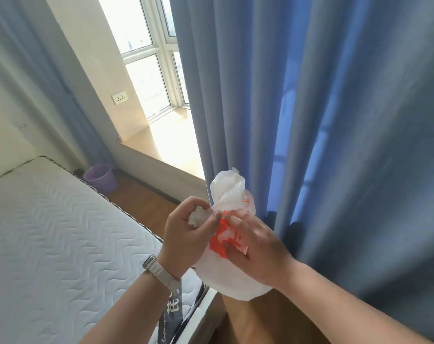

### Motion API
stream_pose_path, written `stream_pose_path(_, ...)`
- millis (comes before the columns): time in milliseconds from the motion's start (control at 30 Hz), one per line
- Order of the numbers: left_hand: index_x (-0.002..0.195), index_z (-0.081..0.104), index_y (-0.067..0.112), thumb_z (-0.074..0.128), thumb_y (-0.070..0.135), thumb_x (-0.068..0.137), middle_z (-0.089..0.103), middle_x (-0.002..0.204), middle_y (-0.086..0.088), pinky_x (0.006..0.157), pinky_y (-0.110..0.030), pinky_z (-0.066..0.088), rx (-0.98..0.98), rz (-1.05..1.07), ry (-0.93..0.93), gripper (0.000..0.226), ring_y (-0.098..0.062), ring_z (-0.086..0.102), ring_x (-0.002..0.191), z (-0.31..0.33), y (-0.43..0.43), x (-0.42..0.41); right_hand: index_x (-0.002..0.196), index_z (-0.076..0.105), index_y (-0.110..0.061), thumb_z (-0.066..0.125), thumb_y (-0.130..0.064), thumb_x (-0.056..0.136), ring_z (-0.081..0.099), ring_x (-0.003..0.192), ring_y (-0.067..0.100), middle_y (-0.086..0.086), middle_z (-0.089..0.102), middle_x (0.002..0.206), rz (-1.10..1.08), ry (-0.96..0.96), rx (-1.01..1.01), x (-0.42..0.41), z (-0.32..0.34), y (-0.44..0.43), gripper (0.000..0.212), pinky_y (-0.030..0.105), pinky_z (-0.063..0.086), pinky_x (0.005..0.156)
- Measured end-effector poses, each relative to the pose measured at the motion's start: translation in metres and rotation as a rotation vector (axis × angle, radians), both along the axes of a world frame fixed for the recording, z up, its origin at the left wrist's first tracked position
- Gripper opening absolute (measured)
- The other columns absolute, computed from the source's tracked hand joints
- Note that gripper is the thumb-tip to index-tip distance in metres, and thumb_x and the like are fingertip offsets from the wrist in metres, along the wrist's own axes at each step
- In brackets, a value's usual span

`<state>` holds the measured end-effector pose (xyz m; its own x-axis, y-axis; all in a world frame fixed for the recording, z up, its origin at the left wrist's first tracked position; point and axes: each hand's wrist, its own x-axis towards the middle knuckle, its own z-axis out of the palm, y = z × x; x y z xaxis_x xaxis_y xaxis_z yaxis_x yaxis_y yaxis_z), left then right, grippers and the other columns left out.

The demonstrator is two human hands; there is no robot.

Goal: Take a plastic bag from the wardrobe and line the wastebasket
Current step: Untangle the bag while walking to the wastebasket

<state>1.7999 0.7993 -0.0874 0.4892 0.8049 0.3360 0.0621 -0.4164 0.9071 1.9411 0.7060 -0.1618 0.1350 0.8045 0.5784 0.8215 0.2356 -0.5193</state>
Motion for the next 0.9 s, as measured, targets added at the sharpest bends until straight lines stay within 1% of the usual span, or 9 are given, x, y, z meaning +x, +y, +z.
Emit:
stream_pose_path(67, 0.071, 0.062, 0.027, 0.075, 0.032, 0.073, 0.062, 0.061, 0.004, 0.05, -0.025, 0.05, 0.006, 0.049, -0.003, 0.015, -0.011, 0.057, 0.054, -0.001, 0.013, 0.017, 0.134, 0.049, -0.022, 0.062, -0.035, 0.093, 0.059, 0.116, 0.024, 0.002, 0.06, 0.131, 0.055, -0.002, -0.005, 0.025, 0.001, 0.021, 0.045, 0.045, 0.054, 0.094)
stream_pose_path(133, 0.071, 0.061, 0.028, 0.075, 0.032, 0.073, 0.061, 0.061, 0.003, 0.05, -0.026, 0.05, 0.002, 0.09, 0.01, 0.015, -0.014, 0.057, 0.054, -0.003, 0.025, 0.027, 0.134, 0.05, -0.021, 0.064, -0.033, 0.092, 0.058, 0.116, 0.022, 0.001, 0.061, 0.131, 0.097, -0.012, 0.002, 0.041, 0.002, 0.043, 0.046, 0.048, 0.054, 0.094)
stream_pose_path(267, 0.072, 0.062, 0.033, 0.071, 0.04, 0.07, 0.06, 0.059, 0.01, 0.051, -0.022, 0.047, 0.007, 0.188, -0.002, 0.012, -0.009, 0.054, 0.054, 0.0, 0.052, 0.033, 0.132, 0.05, -0.02, 0.062, -0.036, 0.093, 0.06, 0.114, 0.024, 0.002, 0.062, 0.128, 0.209, 0.018, 0.042, 0.05, 0.002, 0.086, 0.045, 0.054, 0.055, 0.091)
stream_pose_path(367, 0.073, 0.062, 0.035, 0.07, 0.041, 0.07, 0.06, 0.059, 0.011, 0.051, -0.021, 0.048, 0.008, 0.268, 0.0, 0.01, -0.006, 0.055, 0.054, -0.003, 0.077, 0.033, 0.133, 0.049, -0.019, 0.064, -0.034, 0.092, 0.061, 0.115, 0.027, 0.004, 0.062, 0.13, 0.289, 0.008, 0.045, 0.053, -0.003, 0.124, 0.046, 0.055, 0.055, 0.089)
stream_pose_path(533, 0.074, 0.062, 0.03, 0.07, 0.04, 0.07, 0.062, 0.059, 0.007, 0.047, -0.024, 0.049, -0.013, 0.356, -0.008, 0.014, -0.008, 0.056, 0.051, -0.016, 0.134, 0.032, 0.132, 0.053, -0.013, 0.068, -0.025, 0.091, 0.061, 0.114, 0.028, 0.007, 0.06, 0.131, 0.397, 0.049, 0.018, 0.056, -0.015, 0.195, 0.045, 0.051, 0.056, 0.088)
stream_pose_path(633, 0.074, 0.062, 0.032, 0.069, 0.043, 0.07, 0.063, 0.06, 0.008, 0.046, -0.023, 0.048, -0.019, 0.406, -0.015, 0.013, -0.006, 0.058, 0.05, -0.023, 0.174, 0.033, 0.134, 0.053, -0.015, 0.067, -0.028, 0.093, 0.06, 0.115, 0.026, 0.005, 0.06, 0.133, 0.45, 0.023, -0.02, 0.06, -0.016, 0.24, 0.046, 0.049, 0.056, 0.089)
stream_pose_path(733, 0.072, 0.061, 0.034, 0.07, 0.042, 0.07, 0.062, 0.059, 0.009, 0.047, -0.024, 0.049, -0.049, 0.451, -0.04, 0.012, -0.006, 0.057, 0.05, -0.027, 0.22, 0.036, 0.136, 0.054, -0.014, 0.068, -0.03, 0.093, 0.059, 0.116, 0.024, 0.004, 0.058, 0.135, 0.48, -0.006, -0.057, 0.065, -0.015, 0.291, 0.048, 0.043, 0.055, 0.09)
stream_pose_path(833, 0.072, 0.061, 0.033, 0.073, 0.031, 0.074, 0.062, 0.058, 0.009, 0.047, -0.022, 0.048, -0.059, 0.475, -0.064, 0.012, -0.005, 0.057, 0.05, -0.025, 0.262, 0.037, 0.139, 0.052, -0.016, 0.064, -0.034, 0.095, 0.057, 0.12, 0.021, 0.002, 0.056, 0.138, 0.528, -0.037, -0.087, 0.067, -0.007, 0.336, 0.049, 0.041, 0.053, 0.092)
stream_pose_path(900, 0.072, 0.061, 0.031, 0.073, 0.031, 0.074, 0.061, 0.057, 0.009, 0.047, -0.022, 0.047, -0.057, 0.493, -0.077, 0.011, -0.006, 0.056, 0.05, -0.02, 0.289, 0.035, 0.139, 0.051, -0.016, 0.063, -0.035, 0.095, 0.055, 0.12, 0.021, 0.001, 0.055, 0.139, 0.548, -0.066, -0.083, 0.068, 0.0, 0.368, 0.05, 0.041, 0.051, 0.093)
